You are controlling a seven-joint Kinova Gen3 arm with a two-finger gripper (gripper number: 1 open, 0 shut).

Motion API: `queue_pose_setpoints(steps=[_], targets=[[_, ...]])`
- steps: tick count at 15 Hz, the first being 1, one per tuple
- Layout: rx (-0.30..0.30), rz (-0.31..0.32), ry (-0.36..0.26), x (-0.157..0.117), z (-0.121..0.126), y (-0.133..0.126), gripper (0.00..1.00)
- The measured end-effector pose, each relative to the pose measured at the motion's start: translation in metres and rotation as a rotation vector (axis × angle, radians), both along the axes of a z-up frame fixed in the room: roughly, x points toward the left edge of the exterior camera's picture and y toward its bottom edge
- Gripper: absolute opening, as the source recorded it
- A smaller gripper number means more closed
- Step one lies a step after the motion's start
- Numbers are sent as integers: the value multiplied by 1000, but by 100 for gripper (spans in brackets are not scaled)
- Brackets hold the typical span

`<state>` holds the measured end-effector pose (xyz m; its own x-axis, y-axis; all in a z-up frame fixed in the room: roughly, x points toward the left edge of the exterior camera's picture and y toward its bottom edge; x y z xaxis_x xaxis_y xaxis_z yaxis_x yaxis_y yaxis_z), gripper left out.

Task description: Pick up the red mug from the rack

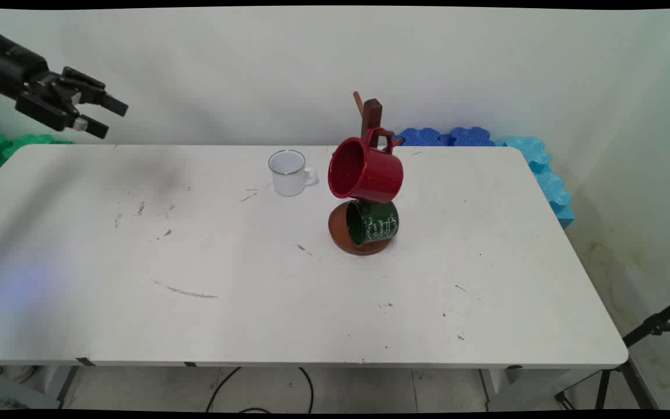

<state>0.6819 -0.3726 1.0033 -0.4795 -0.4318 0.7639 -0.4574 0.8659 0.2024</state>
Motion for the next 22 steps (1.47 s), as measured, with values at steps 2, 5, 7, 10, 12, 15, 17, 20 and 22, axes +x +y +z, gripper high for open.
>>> queue_pose_setpoints(steps=[2,5,7,10,12,15,17,20,22], targets=[[4,-1,7,0,4,-2,100],[1,11,16,-7,12,-6,100],[-11,31,18,-15,20,-6,100],[-39,87,13,-35,34,-3,100],[-34,142,-6,-45,39,0,100],[26,260,-52,-64,33,8,100],[63,297,-45,-83,20,14,100],[98,316,-21,-117,0,18,100],[109,313,1,-147,-13,23,100]])
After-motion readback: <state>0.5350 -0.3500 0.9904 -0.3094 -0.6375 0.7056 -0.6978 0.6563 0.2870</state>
